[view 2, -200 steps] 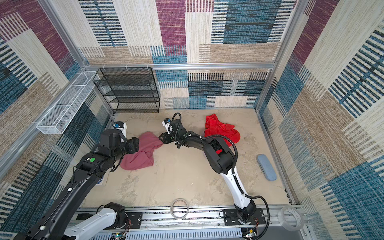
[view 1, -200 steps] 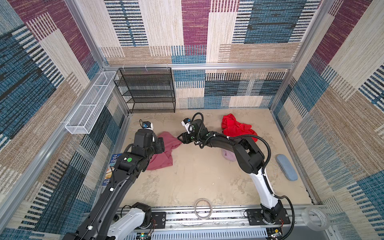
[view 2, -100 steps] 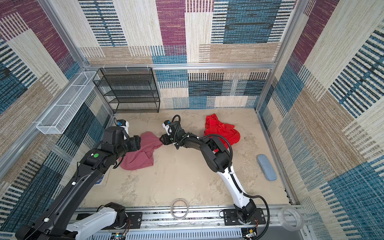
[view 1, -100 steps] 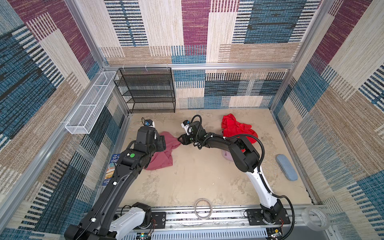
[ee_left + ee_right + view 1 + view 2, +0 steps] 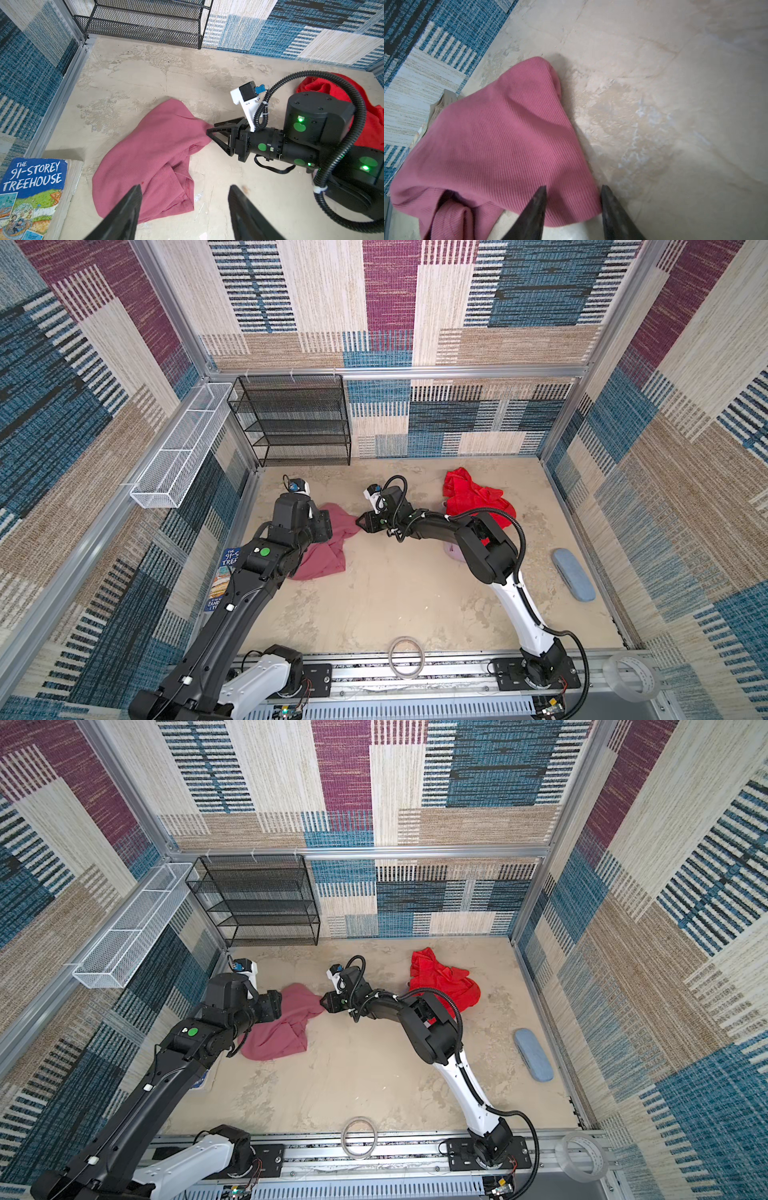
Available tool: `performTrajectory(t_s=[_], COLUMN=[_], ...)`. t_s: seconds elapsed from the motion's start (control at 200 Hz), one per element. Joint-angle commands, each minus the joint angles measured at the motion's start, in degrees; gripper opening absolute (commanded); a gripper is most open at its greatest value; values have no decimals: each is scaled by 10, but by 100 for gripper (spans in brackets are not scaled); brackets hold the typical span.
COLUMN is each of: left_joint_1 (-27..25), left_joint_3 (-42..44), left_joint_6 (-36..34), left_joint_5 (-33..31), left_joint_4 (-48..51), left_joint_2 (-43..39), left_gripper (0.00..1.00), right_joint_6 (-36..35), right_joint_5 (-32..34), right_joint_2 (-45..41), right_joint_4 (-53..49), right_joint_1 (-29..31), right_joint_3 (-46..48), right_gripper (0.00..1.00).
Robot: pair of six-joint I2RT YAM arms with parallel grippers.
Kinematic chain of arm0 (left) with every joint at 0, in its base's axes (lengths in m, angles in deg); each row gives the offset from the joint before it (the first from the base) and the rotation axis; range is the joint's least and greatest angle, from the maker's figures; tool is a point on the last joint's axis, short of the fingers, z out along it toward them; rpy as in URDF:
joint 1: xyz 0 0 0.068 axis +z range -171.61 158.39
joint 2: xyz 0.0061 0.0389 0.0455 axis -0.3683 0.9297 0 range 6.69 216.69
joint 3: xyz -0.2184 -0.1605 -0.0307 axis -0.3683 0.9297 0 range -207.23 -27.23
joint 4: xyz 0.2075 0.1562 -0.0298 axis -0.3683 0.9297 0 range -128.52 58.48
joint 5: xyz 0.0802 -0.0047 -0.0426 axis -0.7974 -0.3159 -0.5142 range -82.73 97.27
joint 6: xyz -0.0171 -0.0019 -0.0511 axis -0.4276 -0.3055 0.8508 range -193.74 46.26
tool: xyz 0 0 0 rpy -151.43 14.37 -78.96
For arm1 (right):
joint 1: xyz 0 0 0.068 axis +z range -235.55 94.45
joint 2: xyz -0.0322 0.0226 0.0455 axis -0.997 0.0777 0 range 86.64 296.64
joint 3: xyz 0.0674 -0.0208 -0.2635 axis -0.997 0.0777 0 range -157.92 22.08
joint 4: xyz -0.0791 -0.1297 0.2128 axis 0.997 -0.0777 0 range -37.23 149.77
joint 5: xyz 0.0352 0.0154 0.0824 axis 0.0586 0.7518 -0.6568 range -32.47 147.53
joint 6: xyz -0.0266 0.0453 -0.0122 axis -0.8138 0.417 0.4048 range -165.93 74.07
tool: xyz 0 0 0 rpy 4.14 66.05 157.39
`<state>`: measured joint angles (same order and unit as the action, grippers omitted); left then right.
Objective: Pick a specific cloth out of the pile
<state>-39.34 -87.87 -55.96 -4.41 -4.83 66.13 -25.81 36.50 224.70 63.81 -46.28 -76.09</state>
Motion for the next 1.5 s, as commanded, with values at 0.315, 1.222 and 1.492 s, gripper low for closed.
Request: performTrajectory(t_s=[0.315, 1.222, 1.492], left_joint_1=[0, 0, 0], left_joint_3=[1, 12, -20], left_joint_6=[-8, 20, 32], left_joint_5=[-3, -14, -44], left_joint_4=[-7, 4, 46], left_joint_2=[-9, -52, -54], left_gripper=[69, 68, 63], right_joint_6=[5, -121, -130], right_joint_5=[33, 77, 85], right_joint_2=[-36, -76, -115], right_joint_4=[10, -131, -107], right_joint_1=[0, 12, 69], right_joint_3=[12, -199, -137], right_gripper=[0, 0, 0])
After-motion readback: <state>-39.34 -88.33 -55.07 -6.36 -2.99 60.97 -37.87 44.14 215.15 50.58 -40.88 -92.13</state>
